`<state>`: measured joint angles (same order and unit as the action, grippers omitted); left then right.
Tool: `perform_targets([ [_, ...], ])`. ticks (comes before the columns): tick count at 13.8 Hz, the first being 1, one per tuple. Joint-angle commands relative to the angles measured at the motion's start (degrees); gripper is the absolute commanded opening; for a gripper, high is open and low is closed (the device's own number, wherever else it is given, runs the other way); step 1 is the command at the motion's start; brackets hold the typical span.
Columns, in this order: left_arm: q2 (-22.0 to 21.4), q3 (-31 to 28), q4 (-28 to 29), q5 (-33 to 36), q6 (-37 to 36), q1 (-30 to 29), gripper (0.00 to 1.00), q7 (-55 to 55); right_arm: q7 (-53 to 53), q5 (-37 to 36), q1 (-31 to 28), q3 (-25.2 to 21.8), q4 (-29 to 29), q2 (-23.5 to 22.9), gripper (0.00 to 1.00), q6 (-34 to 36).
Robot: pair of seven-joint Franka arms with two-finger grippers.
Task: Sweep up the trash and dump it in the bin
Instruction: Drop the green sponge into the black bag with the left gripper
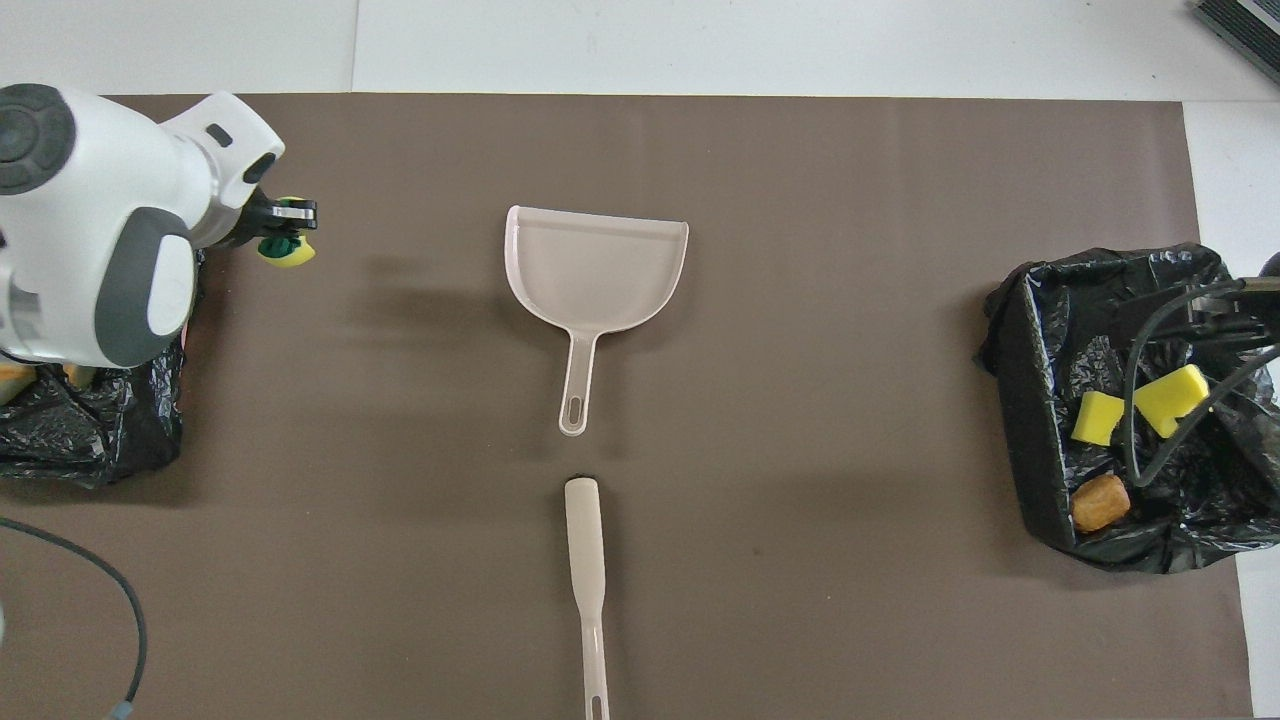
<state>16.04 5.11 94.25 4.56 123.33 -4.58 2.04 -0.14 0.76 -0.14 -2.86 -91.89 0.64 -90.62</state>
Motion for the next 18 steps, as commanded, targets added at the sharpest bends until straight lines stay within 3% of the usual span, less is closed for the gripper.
perform_targets([
  [1,0.48,0.60,-3.45,0.97,-2.92,-6.21,0.00,6.12,0.05,0.83,-0.21,0.14,-1.19,0.94,1.00,-0.35],
  [4,0.48,0.60,-2.67,0.80,-2.83,-12.63,0.00,18.14,0.05,0.91,-0.21,0.14,-1.19,0.94,1.00,-0.35],
  [6,0.83,0.60,-0.22,0.80,-0.30,-14.23,0.00,18.80,0.05,0.83,-0.21,0.14,-1.19,0.94,1.00,-0.35],
  [8,0.92,0.60,3.38,0.72,4.18,-14.05,0.29,17.31,0.05,0.91,-0.21,0.14,-1.19,0.94,1.00,-0.35],
  [12,1.62,0.69,6.47,0.72,8.59,-13.62,0.61,16.60,0.05,0.91,-0.21,0.14,-1.19,0.94,1.00,-0.35],
  [14,1.62,0.60,6.21,0.72,8.51,-13.35,1.00,17.03,0.05,0.91,-0.21,0.14,-1.19,0.94,1.00,-0.35],
  [16,1.19,0.69,5.16,0.72,7.46,-13.26,1.00,16.69,0.05,0.83,-0.21,0.14,-1.19,0.94,1.00,-0.35],
  [18,-2.31,1.21,4.63,0.19,4.49,-13.09,1.00,16.68,0.05,0.83,-0.21,0.14,-1.19,0.94,1.00,-0.35],
])
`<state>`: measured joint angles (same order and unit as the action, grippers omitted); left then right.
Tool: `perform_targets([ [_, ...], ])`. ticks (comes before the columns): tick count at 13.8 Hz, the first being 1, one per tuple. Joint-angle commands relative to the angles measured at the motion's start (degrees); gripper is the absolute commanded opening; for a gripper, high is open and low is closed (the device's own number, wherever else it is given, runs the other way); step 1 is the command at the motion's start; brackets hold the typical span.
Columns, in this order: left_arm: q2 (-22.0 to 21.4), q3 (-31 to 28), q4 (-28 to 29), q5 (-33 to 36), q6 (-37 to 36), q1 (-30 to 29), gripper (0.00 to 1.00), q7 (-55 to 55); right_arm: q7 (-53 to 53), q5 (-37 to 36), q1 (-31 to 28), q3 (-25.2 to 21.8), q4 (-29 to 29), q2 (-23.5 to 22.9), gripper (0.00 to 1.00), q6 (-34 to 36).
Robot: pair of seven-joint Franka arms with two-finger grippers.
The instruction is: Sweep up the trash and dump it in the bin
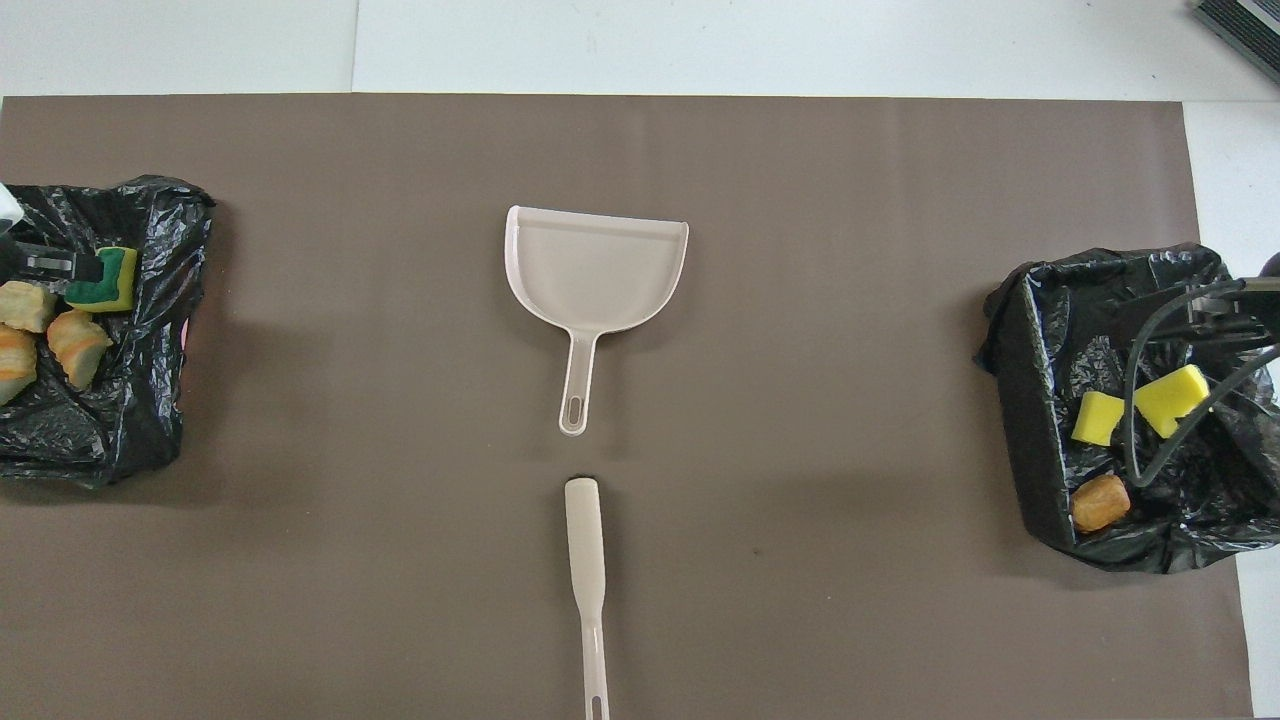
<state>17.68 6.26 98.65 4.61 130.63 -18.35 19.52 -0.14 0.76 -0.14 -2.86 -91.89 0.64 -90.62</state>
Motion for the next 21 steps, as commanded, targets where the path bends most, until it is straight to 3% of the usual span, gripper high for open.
perform_targets([
  [1,-6.23,0.42,0.40,-0.04,-6.06,0.68,1.00,-0.63,0.05,0.91,-0.21,0.14,-1.19,0.94,1.00,-0.26],
  [6,-15.46,0.95,-0.47,-8.64,-19.25,3.84,1.00,-1.85,0.05,0.91,-0.21,0.14,-1.19,0.94,1.00,-0.35],
  [11,-21.89,0.95,0.23,-9.00,-34.27,6.92,1.00,-7.65,0.05,0.83,-0.21,0.14,-1.19,1.03,1.00,-0.26],
  [16,-25.49,0.77,-0.03,-9.00,-39.30,6.66,1.00,-7.92,0.05,0.83,-0.21,0.14,-1.19,0.94,1.00,-0.35],
  [21,-25.76,0.95,0.14,-9.00,-39.49,7.71,1.00,-10.19,0.05,0.91,-0.21,0.14,-1.19,0.94,1.00,-0.26],
])
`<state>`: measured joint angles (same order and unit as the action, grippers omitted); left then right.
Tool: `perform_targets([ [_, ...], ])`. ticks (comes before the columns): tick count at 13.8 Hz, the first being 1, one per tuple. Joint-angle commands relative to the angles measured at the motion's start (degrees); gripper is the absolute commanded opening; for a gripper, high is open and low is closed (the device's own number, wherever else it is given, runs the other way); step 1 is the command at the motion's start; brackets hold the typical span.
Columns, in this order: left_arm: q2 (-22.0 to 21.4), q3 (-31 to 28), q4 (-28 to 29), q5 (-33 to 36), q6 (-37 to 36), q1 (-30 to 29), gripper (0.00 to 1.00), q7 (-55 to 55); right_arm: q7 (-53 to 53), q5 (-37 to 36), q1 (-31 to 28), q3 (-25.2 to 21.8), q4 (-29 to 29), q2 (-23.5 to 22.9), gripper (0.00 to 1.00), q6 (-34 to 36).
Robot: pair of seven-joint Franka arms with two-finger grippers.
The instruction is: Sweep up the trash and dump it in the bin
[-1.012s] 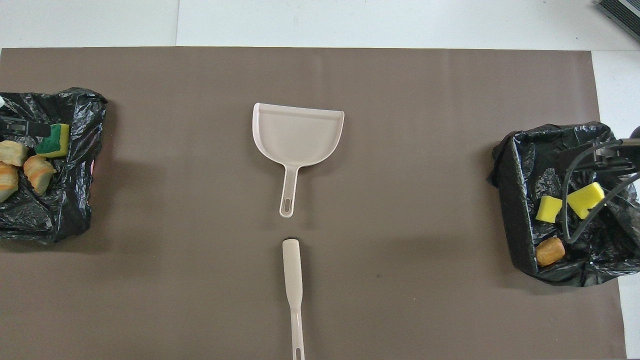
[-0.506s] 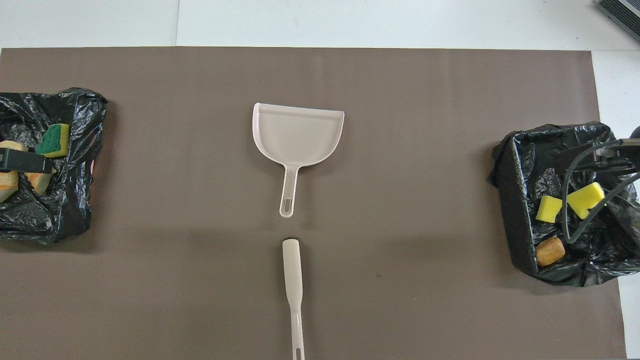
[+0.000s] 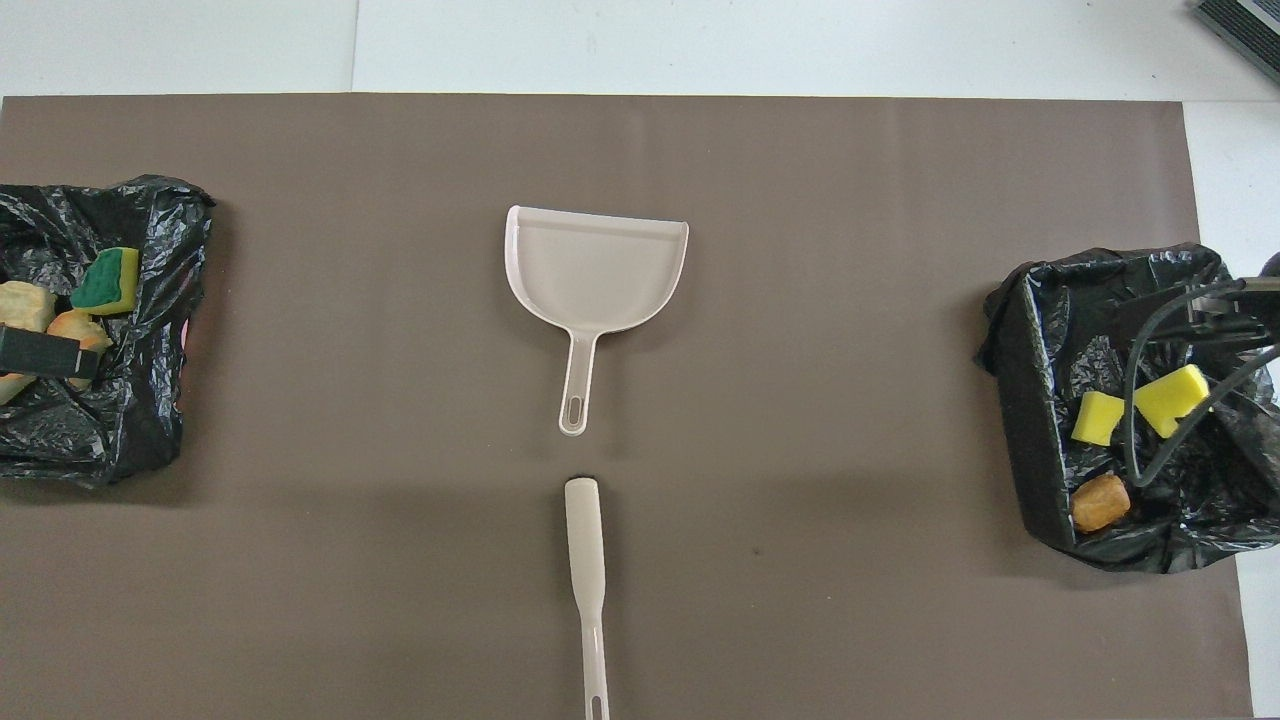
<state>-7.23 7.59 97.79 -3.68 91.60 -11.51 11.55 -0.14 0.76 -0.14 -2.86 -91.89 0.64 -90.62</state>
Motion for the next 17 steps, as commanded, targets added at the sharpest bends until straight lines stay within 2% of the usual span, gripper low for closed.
perform_targets([
  [1,-0.85,-0.47,1.00,-0.63,-0.46,2.44,1.00,-4.93,0.05,0.83,-0.21,0.14,-1.19,0.94,1.00,-0.26],
  [3,-0.86,-0.47,1.00,-0.62,-0.46,3.07,1.00,-9.95,0.05,0.91,-0.21,0.14,-1.19,0.94,1.00,-0.35],
  [7,-1.03,-1.52,-0.49,-0.45,-0.72,3.86,1.00,-9.44,0.05,0.91,-0.21,0.14,-1.19,0.94,1.00,-0.35],
  [10,-0.59,-8.36,-4.53,-0.10,-6.86,11.49,1.00,-9.44,0.05,0.91,-0.21,0.14,-1.19,0.94,1.00,-0.26],
  [17,-0.77,-8.55,-4.71,1.57,-8.54,11.77,1.00,-9.44,0.05,0.83,-0.21,0.14,-1.19,0.94,1.00,-0.35],
])
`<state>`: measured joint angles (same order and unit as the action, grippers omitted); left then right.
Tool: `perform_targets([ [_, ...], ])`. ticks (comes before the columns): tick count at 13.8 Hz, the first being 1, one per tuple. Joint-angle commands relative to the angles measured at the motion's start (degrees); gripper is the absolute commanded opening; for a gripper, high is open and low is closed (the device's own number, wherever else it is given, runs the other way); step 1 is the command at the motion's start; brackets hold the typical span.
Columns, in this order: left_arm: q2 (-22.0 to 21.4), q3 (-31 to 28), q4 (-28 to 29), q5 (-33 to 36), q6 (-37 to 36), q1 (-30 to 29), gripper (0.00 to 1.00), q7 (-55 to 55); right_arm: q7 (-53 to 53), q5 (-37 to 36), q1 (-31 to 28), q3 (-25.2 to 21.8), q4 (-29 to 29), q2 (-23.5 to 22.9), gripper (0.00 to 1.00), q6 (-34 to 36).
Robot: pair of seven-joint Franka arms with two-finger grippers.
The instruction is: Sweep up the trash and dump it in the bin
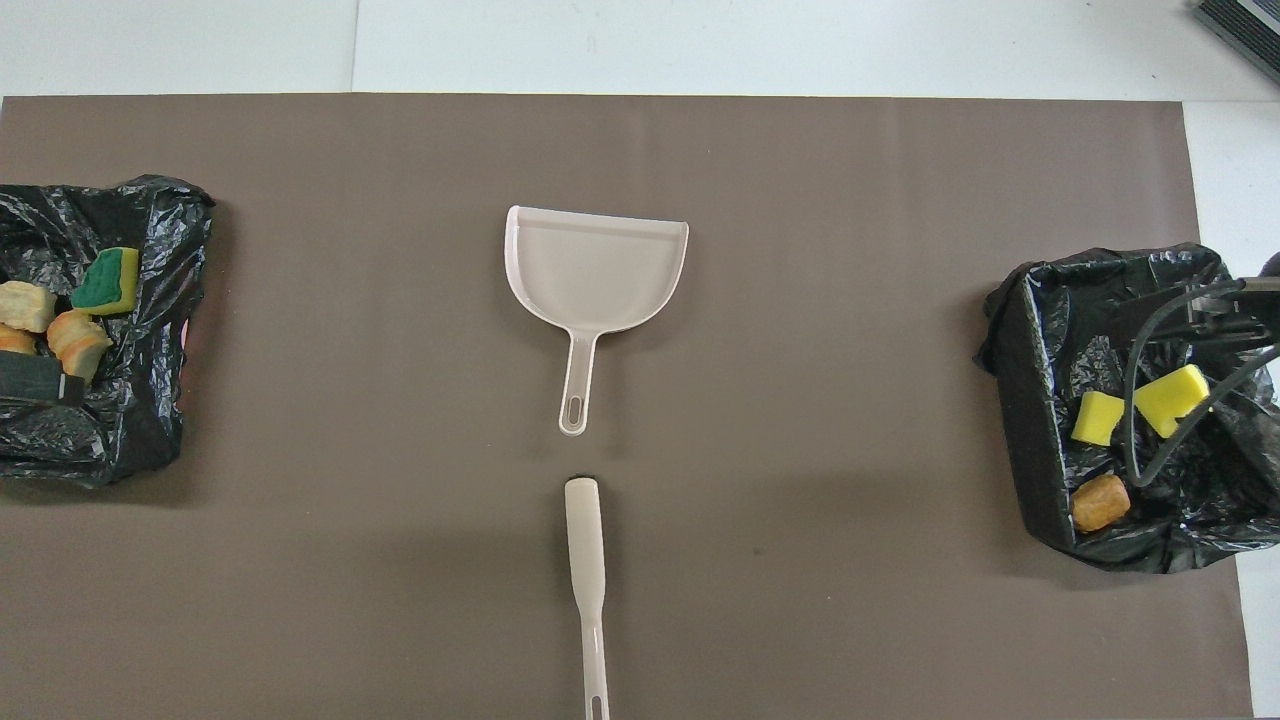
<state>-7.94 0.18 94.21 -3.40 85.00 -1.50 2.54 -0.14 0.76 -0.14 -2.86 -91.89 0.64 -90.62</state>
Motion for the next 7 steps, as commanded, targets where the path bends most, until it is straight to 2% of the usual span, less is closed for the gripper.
perform_targets([
  [1,-0.23,-1.14,-0.87,1.29,-2.20,2.03,1.00,-0.69,0.05,0.91,-0.21,0.14,-1.18,0.94,1.00,-0.35],
  [7,-0.32,-1.23,-0.52,1.20,-2.29,1.33,1.00,-1.04,0.05,0.91,-0.21,0.14,-1.18,0.94,1.00,-0.35],
])
